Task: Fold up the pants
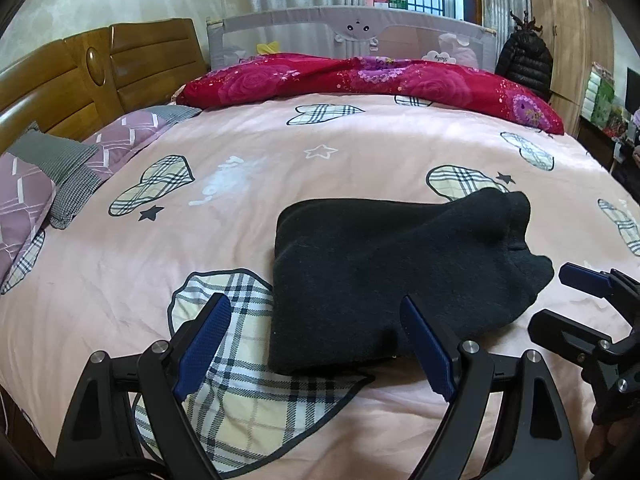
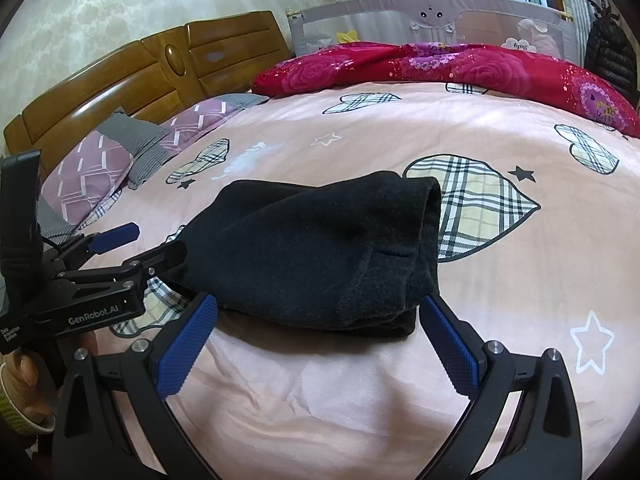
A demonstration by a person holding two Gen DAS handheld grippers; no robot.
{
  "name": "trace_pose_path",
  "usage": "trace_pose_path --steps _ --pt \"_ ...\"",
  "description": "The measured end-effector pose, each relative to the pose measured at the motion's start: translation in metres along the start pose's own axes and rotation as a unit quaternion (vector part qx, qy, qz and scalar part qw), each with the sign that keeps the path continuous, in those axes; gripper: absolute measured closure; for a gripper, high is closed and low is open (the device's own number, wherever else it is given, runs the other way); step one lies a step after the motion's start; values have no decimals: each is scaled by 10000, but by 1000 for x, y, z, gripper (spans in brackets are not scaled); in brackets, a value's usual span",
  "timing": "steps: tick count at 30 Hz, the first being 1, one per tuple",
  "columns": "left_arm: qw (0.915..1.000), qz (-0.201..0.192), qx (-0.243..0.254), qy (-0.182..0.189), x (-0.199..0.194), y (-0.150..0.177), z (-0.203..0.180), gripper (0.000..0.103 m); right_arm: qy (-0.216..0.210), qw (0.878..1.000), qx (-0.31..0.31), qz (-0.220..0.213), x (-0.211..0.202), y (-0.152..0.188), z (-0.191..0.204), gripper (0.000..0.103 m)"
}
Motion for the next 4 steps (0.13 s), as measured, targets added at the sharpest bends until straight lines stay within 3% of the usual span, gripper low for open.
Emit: trace_pose_path --steps 4 --pt "10000 19 30 -13 -1 2 -6 16 -159 9998 106 47 6 1 5 1"
Point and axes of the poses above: each gripper's, at about its wrist camera, not at the fingertips, and x roughly the way its jaws point, z to its left, y to its underside, the point moved 10 cm from there along x, roughly the way its jaws point, and after that the axes turned 4 degrees about -y, right-handed, at the moved point
